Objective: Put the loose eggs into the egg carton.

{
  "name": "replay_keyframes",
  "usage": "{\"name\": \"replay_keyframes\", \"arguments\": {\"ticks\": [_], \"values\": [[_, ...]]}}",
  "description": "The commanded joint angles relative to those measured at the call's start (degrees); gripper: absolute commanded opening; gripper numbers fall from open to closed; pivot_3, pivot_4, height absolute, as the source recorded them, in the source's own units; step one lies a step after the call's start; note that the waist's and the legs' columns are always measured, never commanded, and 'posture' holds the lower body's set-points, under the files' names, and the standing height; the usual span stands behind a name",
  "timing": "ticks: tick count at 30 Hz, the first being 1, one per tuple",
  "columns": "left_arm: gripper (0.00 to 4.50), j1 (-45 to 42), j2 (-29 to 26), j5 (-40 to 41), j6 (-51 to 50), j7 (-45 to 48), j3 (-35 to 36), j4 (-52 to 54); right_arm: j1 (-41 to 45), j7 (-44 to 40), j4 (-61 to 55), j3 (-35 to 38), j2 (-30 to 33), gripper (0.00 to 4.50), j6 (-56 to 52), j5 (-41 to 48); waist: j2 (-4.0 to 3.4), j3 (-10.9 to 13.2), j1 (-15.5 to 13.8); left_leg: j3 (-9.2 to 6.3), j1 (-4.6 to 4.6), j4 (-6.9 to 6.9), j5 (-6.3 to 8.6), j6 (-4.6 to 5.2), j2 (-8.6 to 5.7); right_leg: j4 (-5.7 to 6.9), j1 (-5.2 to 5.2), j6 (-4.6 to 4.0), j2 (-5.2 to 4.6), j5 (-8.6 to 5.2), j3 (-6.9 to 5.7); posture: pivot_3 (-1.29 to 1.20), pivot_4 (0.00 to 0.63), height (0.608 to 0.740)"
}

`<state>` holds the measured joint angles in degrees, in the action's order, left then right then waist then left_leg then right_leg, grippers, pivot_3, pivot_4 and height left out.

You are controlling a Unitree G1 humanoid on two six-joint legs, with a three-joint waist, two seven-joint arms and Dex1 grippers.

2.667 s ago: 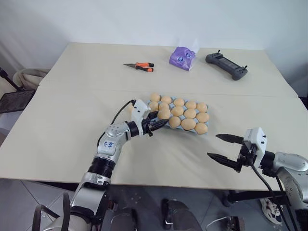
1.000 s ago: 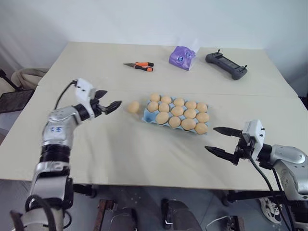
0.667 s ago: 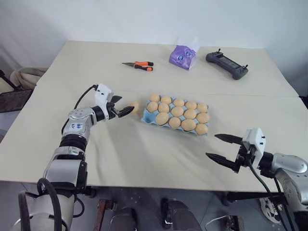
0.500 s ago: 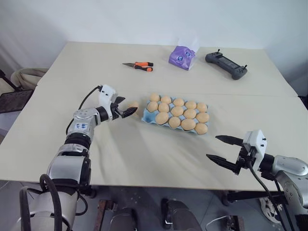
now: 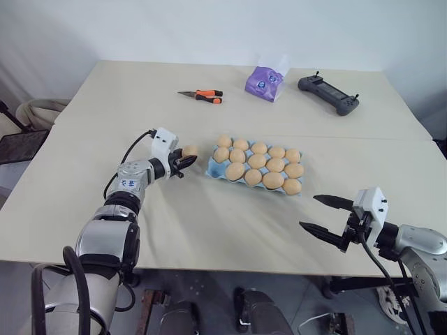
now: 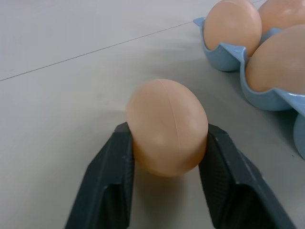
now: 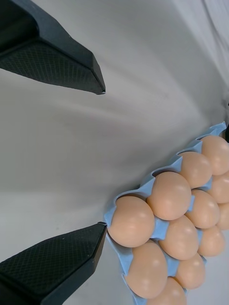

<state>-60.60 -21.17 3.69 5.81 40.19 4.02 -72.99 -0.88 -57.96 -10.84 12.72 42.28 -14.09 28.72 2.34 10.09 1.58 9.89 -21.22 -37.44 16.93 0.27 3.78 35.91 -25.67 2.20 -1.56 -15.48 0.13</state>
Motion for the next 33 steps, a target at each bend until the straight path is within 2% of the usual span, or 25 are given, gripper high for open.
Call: {"name": "replay_keyframes", "arguments": {"ticks": [1, 2, 6, 10, 17, 25, 28, 33], "values": [[1.53, -2.0, -1.8, 0.5, 2.0, 4.1, 1.2, 2.0, -0.5, 0.5, -2.0, 2.3, 0.1, 4.5, -0.1, 1.4, 0.0, 0.0, 0.0, 0.0, 0.0, 0.0, 0.0, -0.01, -0.01, 0.01, 0.0, 0.0, 0.01, 0.0, -0.01, 0.0, 0.15, 0.74], [1.53, -2.0, -2.0, 0.7, 2.0, 4.7, 1.3, 2.1, -0.5, 0.5, -2.1, 2.3, 0.1, 4.5, -0.1, 1.4, 0.0, 0.0, 0.0, 0.0, 0.0, 0.0, -0.01, -0.01, -0.01, 0.01, 0.0, 0.0, 0.01, 0.0, -0.01, 0.0, 0.15, 0.74], [1.53, -0.7, -3.3, 4.3, -1.1, 19.8, 1.3, 9.8, -1.1, 0.7, -2.3, 2.5, 0.1, 4.5, -0.1, 1.6, 0.0, 0.0, 0.0, 0.01, -0.02, 0.0, -0.01, -0.02, -0.01, 0.01, -0.01, -0.01, 0.02, -0.01, -0.05, 0.0, 0.15, 0.74], [1.53, 1.7, -3.4, 3.9, -5.4, 25.6, -1.1, 16.7, -0.5, 0.9, -1.9, 1.9, -0.1, 4.5, -0.1, 1.4, 0.0, 0.0, 0.0, 0.04, 0.0, -0.04, -0.1, -0.19, -0.03, 0.01, 0.03, -0.01, 0.01, -0.01, -0.05, 0.0, 0.15, 0.74], [1.53, 5.3, -2.7, 2.9, -10.1, 28.5, -4.8, 24.0, -0.6, 1.2, -2.2, 1.9, -0.6, 4.5, 0.0, 1.3, 0.0, 0.0, 0.1, -0.01, 0.01, -0.14, -0.06, -0.12, -0.01, 0.1, 0.04, -0.01, 0.04, -0.01, 0.05, 0.0, 0.15, 0.74], [1.53, 4.3, -0.7, 3.4, -7.9, 25.2, -4.1, 21.9, -1.5, 2.0, -3.1, 2.2, -0.6, 4.5, -0.1, 1.4, 0.0, 0.0, 0.0, -0.06, -0.01, -0.3, 0.01, 0.07, 0.04, 0.15, 0.08, 0.05, -0.02, 0.03, 0.09, 0.0, 0.15, 0.74], [2.36, 3.6, -0.2, 3.6, -7.7, 24.1, -3.7, 21.0, -1.4, 2.2, -3.2, 2.1, -0.6, 4.5, -0.2, 1.4, 0.0, 0.0, 0.0, -0.05, -0.01, -0.32, 0.01, 0.11, 0.03, 0.15, 0.08, 0.08, -0.03, 0.04, 0.1, 0.0, 0.15, 0.74], [4.04, 3.8, -0.3, 3.6, -7.4, 24.3, -3.8, 21.1, -1.2, 2.4, -3.2, 2.0, -0.6, 4.5, -0.3, 1.4, 0.0, 0.0, 0.0, -0.05, -0.01, -0.32, 0.02, 0.11, 0.03, 0.15, 0.08, 0.08, -0.01, 0.05, 0.1, 0.0, 0.15, 0.74]]}}
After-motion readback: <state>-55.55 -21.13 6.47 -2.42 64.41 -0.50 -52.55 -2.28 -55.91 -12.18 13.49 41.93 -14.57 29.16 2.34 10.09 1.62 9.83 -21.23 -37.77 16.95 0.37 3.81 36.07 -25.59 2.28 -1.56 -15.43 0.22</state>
